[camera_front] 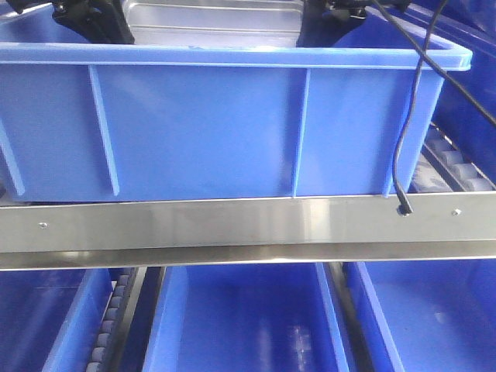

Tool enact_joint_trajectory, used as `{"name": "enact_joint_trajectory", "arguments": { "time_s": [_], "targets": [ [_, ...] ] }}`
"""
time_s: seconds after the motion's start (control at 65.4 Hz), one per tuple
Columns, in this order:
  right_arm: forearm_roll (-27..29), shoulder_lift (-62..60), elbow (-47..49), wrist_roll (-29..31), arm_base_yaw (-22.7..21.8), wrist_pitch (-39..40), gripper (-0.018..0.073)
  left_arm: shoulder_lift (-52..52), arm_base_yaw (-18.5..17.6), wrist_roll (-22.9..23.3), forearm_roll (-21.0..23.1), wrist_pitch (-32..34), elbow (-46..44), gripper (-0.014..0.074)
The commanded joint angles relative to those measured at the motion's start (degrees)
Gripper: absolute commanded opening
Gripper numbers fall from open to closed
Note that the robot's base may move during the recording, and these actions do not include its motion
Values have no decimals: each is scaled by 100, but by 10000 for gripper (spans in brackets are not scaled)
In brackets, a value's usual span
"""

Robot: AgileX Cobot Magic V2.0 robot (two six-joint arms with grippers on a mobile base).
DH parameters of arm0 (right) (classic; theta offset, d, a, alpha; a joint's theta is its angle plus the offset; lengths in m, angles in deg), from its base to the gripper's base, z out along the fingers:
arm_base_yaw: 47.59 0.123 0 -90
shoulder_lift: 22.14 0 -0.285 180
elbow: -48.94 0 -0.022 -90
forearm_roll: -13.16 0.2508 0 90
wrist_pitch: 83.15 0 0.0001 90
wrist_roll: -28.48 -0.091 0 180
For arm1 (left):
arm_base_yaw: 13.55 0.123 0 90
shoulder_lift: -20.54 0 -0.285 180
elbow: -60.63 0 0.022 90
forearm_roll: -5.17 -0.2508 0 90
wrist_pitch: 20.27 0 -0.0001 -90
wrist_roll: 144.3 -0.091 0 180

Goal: Grab silver tray and place in blue box
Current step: 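Lower the held tray with both grippers into the blue bin, then open both grippers and raise them out of the blue bin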

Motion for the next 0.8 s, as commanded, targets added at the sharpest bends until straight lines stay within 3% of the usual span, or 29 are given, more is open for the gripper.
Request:
{"name": "enact_joint_trajectory", "arguments": {
  "time_s": [0.0, 0.536, 0.704, 0.78],
  "targets": [
    [1244, -377, 291, 128, 259, 757, 50, 271, -257, -1, 1092, 307, -252, -15],
    [1244, -377, 291, 128, 259, 602, 55, 84, -257, -1, 1118, 266, -252, -15],
    [1244, -377, 291, 128, 246, 584, 186, 84, -247, -1, 1077, 344, -252, -15],
    [1244, -377, 291, 128, 213, 565, 262, 84, -223, -1, 861, 400, -264, -14]
  ]
}}
